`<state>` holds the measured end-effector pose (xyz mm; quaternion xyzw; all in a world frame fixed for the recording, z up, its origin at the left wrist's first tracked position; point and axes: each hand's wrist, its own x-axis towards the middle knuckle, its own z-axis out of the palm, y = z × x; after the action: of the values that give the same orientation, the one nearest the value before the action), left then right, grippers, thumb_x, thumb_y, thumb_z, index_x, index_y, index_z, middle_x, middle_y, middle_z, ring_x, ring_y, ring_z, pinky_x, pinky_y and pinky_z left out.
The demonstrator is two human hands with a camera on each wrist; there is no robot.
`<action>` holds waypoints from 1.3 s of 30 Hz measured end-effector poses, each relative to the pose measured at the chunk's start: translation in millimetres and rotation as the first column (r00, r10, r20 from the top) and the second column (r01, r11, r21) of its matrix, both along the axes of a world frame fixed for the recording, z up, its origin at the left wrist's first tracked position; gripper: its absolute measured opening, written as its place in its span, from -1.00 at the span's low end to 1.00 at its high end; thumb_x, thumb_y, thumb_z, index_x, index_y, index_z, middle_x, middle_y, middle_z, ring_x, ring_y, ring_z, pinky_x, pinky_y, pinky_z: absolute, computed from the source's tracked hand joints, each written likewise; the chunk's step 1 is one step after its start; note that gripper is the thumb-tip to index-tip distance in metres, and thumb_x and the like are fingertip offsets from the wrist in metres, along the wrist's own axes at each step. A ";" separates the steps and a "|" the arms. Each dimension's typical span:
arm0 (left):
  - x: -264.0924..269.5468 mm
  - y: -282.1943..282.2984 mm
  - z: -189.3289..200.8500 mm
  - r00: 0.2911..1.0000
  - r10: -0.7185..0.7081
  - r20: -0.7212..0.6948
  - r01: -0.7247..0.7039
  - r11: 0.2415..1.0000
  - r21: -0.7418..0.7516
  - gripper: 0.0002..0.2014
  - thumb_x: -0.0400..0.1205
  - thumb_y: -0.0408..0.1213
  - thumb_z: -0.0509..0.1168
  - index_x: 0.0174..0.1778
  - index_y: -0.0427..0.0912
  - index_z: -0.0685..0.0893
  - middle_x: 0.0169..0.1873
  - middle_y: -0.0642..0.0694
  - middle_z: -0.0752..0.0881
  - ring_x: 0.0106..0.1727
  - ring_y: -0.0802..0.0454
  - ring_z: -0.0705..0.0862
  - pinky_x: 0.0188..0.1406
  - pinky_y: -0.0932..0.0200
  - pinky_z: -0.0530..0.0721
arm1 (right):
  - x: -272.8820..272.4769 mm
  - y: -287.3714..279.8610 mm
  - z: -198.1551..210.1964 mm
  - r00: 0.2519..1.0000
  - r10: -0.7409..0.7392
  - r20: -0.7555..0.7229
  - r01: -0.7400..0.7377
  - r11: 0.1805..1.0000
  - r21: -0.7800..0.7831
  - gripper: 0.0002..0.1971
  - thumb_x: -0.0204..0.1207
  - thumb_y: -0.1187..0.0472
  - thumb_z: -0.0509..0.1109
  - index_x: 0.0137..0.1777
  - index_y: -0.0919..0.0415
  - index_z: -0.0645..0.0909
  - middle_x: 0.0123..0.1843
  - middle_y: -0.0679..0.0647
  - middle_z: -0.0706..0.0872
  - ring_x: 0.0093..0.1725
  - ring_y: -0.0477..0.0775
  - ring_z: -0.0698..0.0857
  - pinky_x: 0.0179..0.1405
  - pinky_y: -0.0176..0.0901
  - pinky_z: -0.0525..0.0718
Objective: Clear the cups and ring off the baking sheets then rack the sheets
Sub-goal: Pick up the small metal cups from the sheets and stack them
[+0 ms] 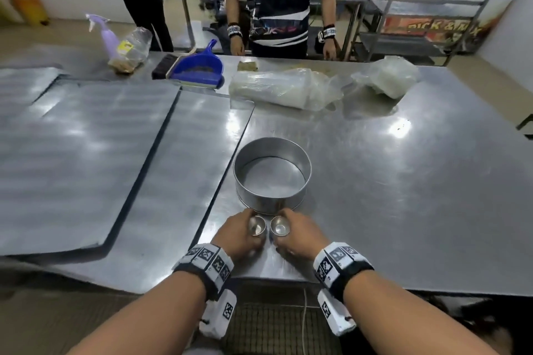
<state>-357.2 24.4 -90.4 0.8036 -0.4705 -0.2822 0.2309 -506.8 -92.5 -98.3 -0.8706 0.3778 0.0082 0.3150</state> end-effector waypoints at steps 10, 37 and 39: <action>-6.5 -5.8 -4.5 0.998 0.052 -0.029 -0.052 0.998 -0.018 -0.49 0.43 -0.21 0.52 0.30 -0.01 0.57 0.08 -0.01 0.77 0.02 0.04 0.72 -0.04 0.24 0.59 | -4.4 -10.7 -4.0 1.000 0.013 0.027 -0.014 0.999 0.033 -0.36 0.31 0.05 0.61 0.38 0.08 0.48 0.30 0.12 0.70 0.27 0.22 0.67 0.17 -0.08 0.60; 0.5 -12.9 5.2 1.000 0.006 -0.011 -0.005 0.997 0.079 -0.42 0.37 -0.11 0.61 0.27 0.02 0.55 -0.02 0.04 0.71 -0.04 0.07 0.69 -0.18 0.32 0.57 | -24.1 -40.6 35.4 0.994 0.088 -0.072 -0.088 0.996 -0.002 -0.27 0.26 -0.17 0.64 0.42 0.02 0.52 0.21 -0.05 0.70 0.12 0.02 0.67 0.12 -0.06 0.67; 6.1 -10.8 9.7 1.000 -0.009 -0.007 0.010 0.995 0.103 -0.35 0.38 -0.07 0.62 0.37 0.03 0.53 0.05 -0.01 0.70 -0.01 0.05 0.69 -0.15 0.30 0.56 | -24.9 -48.4 47.8 0.994 0.090 -0.068 -0.090 0.996 0.001 -0.39 0.23 -0.22 0.64 0.27 -0.08 0.61 0.01 -0.21 0.68 0.06 -0.03 0.69 0.11 -0.07 0.69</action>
<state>-351.1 13.6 -80.6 0.8112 -0.4585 -0.3096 0.1894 -531.7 -140.9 -50.5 -0.8862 0.3488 0.0517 0.3005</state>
